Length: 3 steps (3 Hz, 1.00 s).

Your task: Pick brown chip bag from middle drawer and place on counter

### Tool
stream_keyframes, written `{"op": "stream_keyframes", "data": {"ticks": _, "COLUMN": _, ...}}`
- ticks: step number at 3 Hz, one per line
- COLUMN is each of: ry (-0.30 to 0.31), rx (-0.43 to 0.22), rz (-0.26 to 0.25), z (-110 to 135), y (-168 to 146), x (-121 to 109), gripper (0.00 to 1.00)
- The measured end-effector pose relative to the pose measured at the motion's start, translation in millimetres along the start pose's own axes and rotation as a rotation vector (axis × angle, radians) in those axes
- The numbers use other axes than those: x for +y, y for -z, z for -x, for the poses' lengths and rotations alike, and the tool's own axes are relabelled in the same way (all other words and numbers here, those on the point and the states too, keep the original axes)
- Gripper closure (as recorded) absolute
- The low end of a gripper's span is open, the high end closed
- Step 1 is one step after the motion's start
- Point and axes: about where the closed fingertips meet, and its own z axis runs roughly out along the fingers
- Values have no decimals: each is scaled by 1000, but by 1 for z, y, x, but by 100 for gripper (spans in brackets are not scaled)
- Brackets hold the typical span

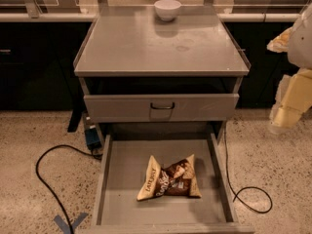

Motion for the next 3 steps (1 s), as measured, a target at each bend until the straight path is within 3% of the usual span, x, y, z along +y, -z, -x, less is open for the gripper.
{"op": "stream_keyframes", "data": {"ticks": 2, "ry": -4, "rx": -20, "rz": -10, "z": 0, "y": -16, "x": -4, "gripper": 0}}
{"op": "stream_keyframes", "data": {"ticks": 3, "ry": -27, "rx": -75, "rz": 20, "z": -9, "y": -84, "x": -13, "gripper": 0}}
